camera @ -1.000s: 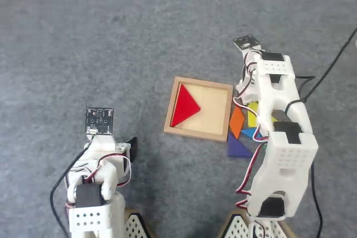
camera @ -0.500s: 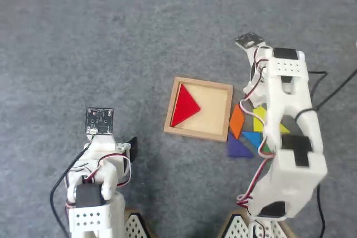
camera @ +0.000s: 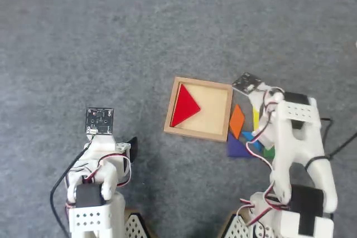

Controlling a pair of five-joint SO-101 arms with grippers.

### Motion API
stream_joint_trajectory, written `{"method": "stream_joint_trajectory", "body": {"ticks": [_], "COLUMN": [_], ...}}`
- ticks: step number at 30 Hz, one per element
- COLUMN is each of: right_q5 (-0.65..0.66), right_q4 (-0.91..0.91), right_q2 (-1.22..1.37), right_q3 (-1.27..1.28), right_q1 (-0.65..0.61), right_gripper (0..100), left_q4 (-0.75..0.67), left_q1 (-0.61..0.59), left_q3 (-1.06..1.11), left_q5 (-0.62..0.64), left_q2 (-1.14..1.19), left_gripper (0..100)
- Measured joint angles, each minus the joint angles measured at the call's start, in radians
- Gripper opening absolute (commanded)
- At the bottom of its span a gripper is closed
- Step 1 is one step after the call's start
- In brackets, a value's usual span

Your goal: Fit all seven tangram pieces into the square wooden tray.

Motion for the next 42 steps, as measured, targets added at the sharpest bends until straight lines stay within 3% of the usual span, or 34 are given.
{"method": "stream_joint_trajectory", "body": {"ticks": [8, 18, 26, 31, 37, 42], "right_q5": [-0.026, -0.267, -0.442, -0.460, -0.485, -0.485], "right_q4": [-0.114, -0.080, -0.078, -0.074, -0.074, -0.074], "right_q2": [0.193, 0.552, 0.597, 0.597, 0.597, 0.597], "right_q3": [-0.068, -0.482, -0.606, -0.637, -0.640, -0.675], "right_q1": [-0.011, -0.057, -0.100, -0.129, -0.132, -0.133], "right_gripper": [24.0, 23.8, 24.0, 24.4, 37.6, 39.0], "left_q4": [0.000, 0.000, 0.000, 0.000, 0.000, 0.000], "left_q1": [0.000, 0.000, 0.000, 0.000, 0.000, 0.000], "left_q3": [0.000, 0.000, 0.000, 0.000, 0.000, 0.000], "left_q5": [0.000, 0.000, 0.000, 0.000, 0.000, 0.000], "left_q2": [0.000, 0.000, 0.000, 0.000, 0.000, 0.000], "left_gripper": [24, 24, 24, 24, 24, 24]}}
